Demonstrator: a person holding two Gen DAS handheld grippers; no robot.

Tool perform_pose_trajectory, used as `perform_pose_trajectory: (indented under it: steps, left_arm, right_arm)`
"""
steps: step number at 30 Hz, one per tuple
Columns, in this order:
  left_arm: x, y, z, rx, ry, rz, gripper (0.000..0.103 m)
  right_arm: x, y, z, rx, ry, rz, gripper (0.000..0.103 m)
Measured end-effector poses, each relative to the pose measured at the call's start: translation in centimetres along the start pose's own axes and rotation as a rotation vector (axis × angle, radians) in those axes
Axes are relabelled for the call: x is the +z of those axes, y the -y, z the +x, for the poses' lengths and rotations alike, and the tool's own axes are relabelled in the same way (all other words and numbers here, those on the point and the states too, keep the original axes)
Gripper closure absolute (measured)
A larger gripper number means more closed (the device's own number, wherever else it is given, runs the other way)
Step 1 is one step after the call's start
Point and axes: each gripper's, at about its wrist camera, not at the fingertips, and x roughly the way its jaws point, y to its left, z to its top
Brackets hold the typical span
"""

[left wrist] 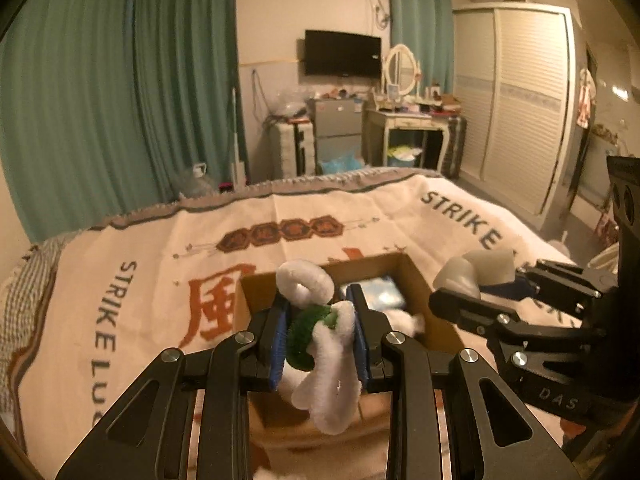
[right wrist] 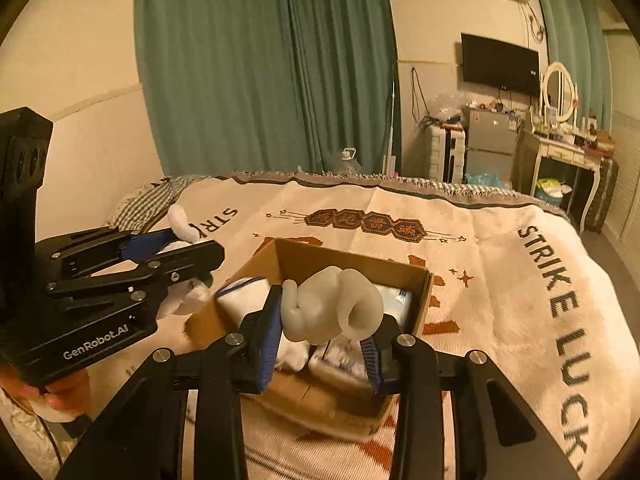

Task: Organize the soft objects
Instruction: 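Place both held items into the box and release them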

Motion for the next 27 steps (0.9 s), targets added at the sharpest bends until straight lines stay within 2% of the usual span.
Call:
perform_pose_trajectory:
  steps: [8, 11, 13, 15, 17, 19, 21, 27]
  left_arm:
    - [0.4, -1.0, 6.6, 0.02, -0.068, 0.033, 0.076]
    - [0.0, -1.1, 8.1, 0.025, -0.113, 0.037, 0.073]
    - [-0.3, -1.3, 8.8, 0.029, -0.139, 0.033, 0.072]
    - [-0.5, -1.3, 9.1, 0.042, -0.149, 0.035, 0.064]
    - [-0.5, -1.0, 8.8, 0.059, -0.141, 0.048, 0.054]
    - [-0.4, -0.4, 7.5, 0.085, -0.106, 0.08, 0.045]
    - [-0.1, 0.1, 6.2, 0.111, -0.069, 0.1, 0.032]
    - [2.2, 0.4, 0.1, 0.154, 0.04, 0.121, 0.03]
  right_arm:
    - [-0.4, 2.9, 6.6, 0.022, -0.091, 0.042, 0.064]
    - [-0.9, 3.6, 8.1, 0.023, -0.109, 0.051, 0.061]
    - [-1.2, 3.8, 8.4, 0.018, -0.114, 0.05, 0.056]
    - [-1.4, 3.7, 8.1, 0.011, -0.111, 0.043, 0.04]
    - [-1.6, 3.6, 7.4, -0.001, -0.098, 0.039, 0.038]
    - [-1.5, 3.5, 6.5, 0.001, -0.091, 0.041, 0.029]
    - [-1.1, 3.4, 5.3, -0.009, -0.069, 0.034, 0.027]
    - [0.3, 1.9, -0.4, -0.041, 0.003, 0.004, 0.021]
